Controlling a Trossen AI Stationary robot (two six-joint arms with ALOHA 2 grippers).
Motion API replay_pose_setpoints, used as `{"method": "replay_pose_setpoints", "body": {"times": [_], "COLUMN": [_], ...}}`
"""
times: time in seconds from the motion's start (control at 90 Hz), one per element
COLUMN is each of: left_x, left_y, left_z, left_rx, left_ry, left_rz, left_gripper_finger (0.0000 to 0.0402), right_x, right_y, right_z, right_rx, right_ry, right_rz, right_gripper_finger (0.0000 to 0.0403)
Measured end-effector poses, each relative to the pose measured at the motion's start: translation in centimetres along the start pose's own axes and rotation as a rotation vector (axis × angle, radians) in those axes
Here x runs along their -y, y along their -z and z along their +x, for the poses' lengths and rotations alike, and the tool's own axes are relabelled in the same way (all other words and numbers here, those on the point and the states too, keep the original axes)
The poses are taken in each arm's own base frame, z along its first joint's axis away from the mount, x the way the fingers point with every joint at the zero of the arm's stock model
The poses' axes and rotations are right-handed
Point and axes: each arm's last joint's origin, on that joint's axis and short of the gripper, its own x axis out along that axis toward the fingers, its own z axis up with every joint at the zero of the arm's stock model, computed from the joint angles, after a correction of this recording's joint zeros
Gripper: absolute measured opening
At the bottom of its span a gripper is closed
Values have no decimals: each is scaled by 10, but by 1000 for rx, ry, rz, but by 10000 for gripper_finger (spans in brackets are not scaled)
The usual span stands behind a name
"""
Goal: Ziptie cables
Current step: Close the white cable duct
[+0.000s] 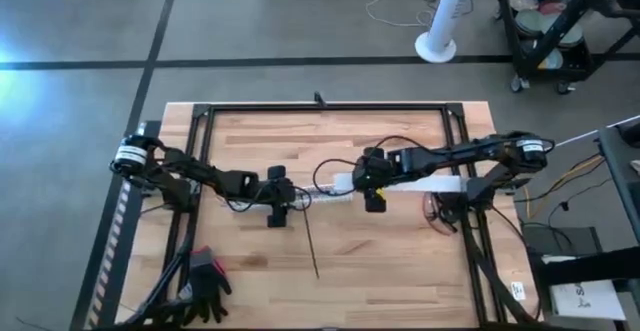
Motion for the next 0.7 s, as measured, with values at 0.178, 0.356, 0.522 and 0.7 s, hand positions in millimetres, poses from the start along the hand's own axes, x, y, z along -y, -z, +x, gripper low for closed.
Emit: {"method": "replay_pose_setpoints", "body": {"times": [0.178,0.356,0.522,0.7], "left_x": [-2,-4,-4,-4], "left_y": [2,1,2,2], "left_z": [-10,-19,-21,-21], "left_rx": [0,13,4,3], "left_ry": [7,8,7,4], "left_rz": [8,-3,-4,-15], "left_gripper_finger": [217,214,215,215], "right_x": [-2,-6,-7,-7], "right_y": [-3,1,1,0], "right_z": [15,33,36,37], "right_rx": [7,-52,-56,-44], "right_ry": [-34,-79,-102,-84], "right_rz": [-72,-79,-80,-71], "right_gripper_finger": [212,214,212,213]}}
